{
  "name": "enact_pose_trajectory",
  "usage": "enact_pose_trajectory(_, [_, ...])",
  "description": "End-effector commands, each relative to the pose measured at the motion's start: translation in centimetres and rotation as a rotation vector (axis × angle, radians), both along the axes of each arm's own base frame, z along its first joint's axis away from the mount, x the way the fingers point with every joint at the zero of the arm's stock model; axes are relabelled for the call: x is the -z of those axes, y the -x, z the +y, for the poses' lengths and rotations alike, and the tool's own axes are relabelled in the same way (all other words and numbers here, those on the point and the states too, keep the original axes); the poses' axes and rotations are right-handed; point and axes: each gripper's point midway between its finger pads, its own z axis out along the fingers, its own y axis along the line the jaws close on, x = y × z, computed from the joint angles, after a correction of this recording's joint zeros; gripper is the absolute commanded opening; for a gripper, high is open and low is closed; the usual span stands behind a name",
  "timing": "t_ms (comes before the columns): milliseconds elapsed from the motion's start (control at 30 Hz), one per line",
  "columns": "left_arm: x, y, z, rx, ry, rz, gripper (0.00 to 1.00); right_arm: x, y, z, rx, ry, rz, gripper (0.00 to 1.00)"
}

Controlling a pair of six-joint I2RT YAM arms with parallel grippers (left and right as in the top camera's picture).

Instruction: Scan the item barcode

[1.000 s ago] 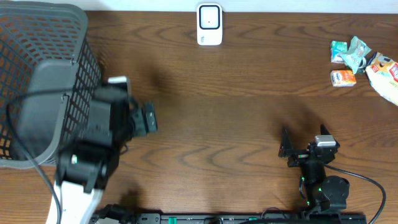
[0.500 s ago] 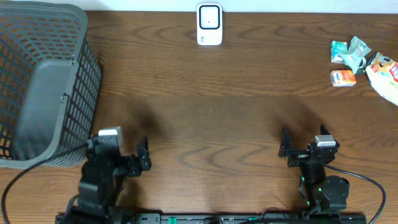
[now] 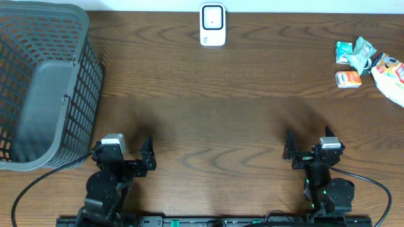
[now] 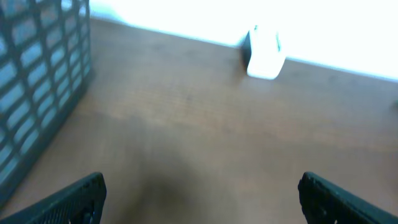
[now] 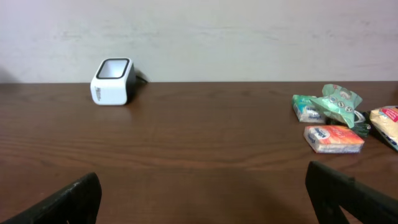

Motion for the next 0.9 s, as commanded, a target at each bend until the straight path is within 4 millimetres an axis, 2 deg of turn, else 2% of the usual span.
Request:
enact_pose_trajectory(0, [0.0,-0.5,-0.2,0.007,0.003,-0.069,0.98,0.0,0.0,-0.4,0.018,-0.010,-0.001,0.99])
enact_pose_trajectory(267, [-1.4,-1.7,-0.8,0.043,-0.003,-0.290,0.98,0.0,0.0,-0.4,0.018,-0.010,-0.001,0.99])
enact_pose_trajectory(400, [-1.7,-1.8,-0.7,0.047,-0.015,-0.347,0.98,0.0,0.0,-0.4,0.018,-0.010,-0.001,0.99])
enact_pose_trajectory(700, [-1.4,-2.2,0.6,0.001,-0.023,-0.356,0.98,0.0,0.0,-0.4,0.018,-0.010,0.000,0.99])
enact_pose_trajectory(867, [0.6,-2.3,1.7,-0.040,-0.044,-0.276,0.98,0.0,0.0,-0.4,0.018,-0.010,-0.001,0.99])
